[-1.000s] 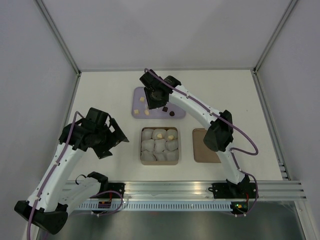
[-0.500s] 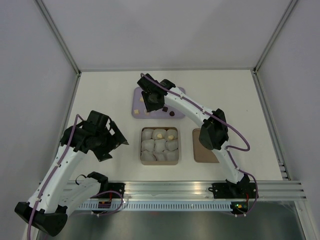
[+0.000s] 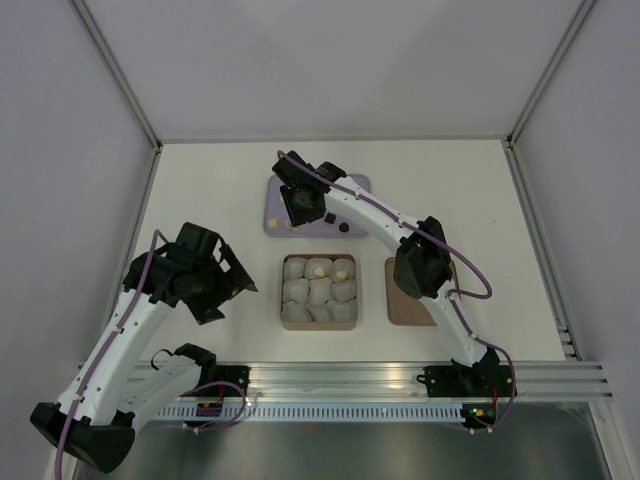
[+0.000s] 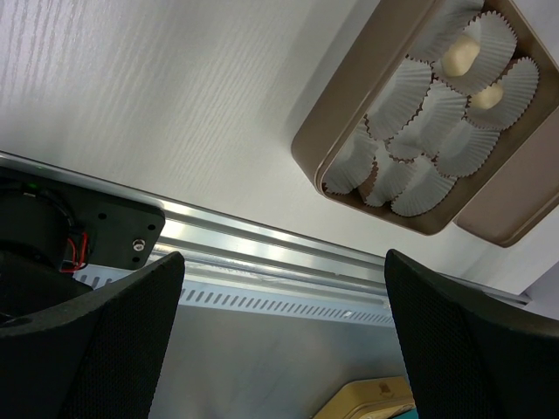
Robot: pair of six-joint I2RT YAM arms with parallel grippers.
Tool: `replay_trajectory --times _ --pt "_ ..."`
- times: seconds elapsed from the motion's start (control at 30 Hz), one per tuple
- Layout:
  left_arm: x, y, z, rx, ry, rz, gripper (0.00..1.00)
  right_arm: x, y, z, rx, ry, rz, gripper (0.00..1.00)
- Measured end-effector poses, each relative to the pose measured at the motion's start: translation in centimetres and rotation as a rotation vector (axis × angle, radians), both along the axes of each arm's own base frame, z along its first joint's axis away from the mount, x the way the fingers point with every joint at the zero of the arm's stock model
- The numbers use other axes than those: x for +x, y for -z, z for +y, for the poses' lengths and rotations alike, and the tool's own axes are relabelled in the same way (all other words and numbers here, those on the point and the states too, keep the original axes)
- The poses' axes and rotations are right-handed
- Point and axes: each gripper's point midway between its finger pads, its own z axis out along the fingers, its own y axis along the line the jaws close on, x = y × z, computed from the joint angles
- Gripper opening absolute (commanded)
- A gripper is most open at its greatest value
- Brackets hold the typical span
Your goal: Pack the chocolate
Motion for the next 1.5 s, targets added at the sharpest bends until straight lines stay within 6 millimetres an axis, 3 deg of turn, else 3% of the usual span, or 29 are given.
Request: replay_trajectory --times 0.2,0.63,1.07,1.27,1.5 --pt "0.0 0.2 0.0 0.001 0.000 0.002 1.00 0.0 1.3 0.0 -0.022 -0.007 0.015 0.41" --pt "0.5 0.2 -0.2 -0.005 0.000 -0.011 1.00 0.0 1.4 -0.1 -0.028 -0.016 0.014 0.36" --pt "0.5 0.2 -0.2 -0.005 0.000 -0.011 1.00 -0.2 1.3 -0.1 -0.048 -0.020 -0.001 0.14" --pt "0.5 0.2 -0.2 -0.005 0.000 -0.011 1.00 0.2 0.4 -0.3 -0.048 -0.008 -0.030 0.11" --pt "0.5 0.2 -0.2 -0.005 -0.001 -0.011 1.00 0.2 -2.2 -0.4 -0.014 -0.003 -0.068 0.11"
